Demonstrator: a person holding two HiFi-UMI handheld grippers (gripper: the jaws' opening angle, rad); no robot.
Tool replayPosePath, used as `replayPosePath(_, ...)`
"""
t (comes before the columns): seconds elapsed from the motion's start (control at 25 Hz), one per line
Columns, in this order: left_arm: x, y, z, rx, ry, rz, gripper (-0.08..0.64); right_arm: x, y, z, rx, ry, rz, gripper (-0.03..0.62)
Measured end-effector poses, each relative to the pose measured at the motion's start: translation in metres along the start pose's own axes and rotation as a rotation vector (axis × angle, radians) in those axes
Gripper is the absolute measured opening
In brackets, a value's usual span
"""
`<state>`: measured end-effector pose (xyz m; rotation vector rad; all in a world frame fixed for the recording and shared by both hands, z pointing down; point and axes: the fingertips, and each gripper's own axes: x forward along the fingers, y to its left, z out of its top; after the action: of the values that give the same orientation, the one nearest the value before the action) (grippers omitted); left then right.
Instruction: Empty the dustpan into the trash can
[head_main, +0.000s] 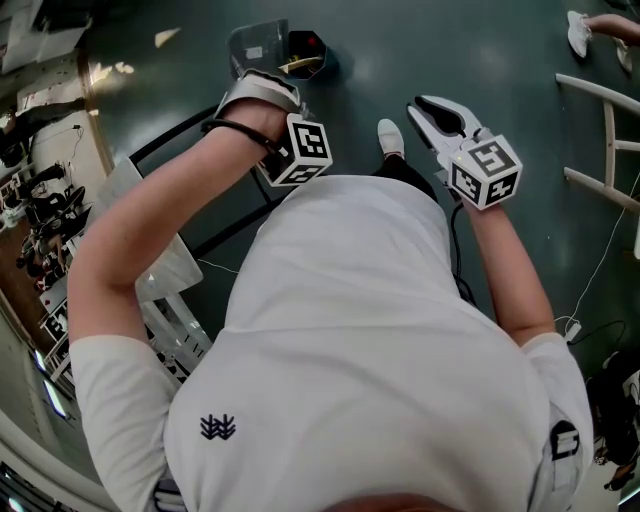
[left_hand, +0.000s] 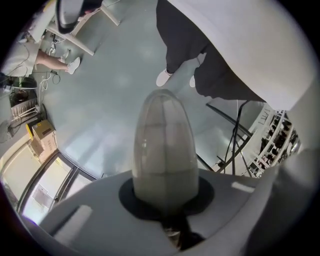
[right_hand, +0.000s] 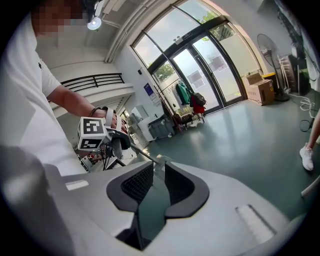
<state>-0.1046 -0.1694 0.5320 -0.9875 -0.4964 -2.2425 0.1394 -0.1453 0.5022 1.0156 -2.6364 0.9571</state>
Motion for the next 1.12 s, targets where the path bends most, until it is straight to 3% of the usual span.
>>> replayPosePath(0.4,0.011,-0.045,-0.031,-0.248,-0.047,-0.114,0.084,0.013,0.019,-0.003,-0.051,0.044,0.067,0.072)
replayPosePath(0.76,0.012,-0.134,-0.047,-0.534,-0.134,-0.232,0.084,0.036,0.069,-0.005,-0.135,0.115,0.165,0.071)
replayPosePath(1.12,0.012,-0.229,-0.044,-0.853,-0.259,-0.284,0.084,0.059,0.141,-0.012,-0.232,0.179,0.244,0.063)
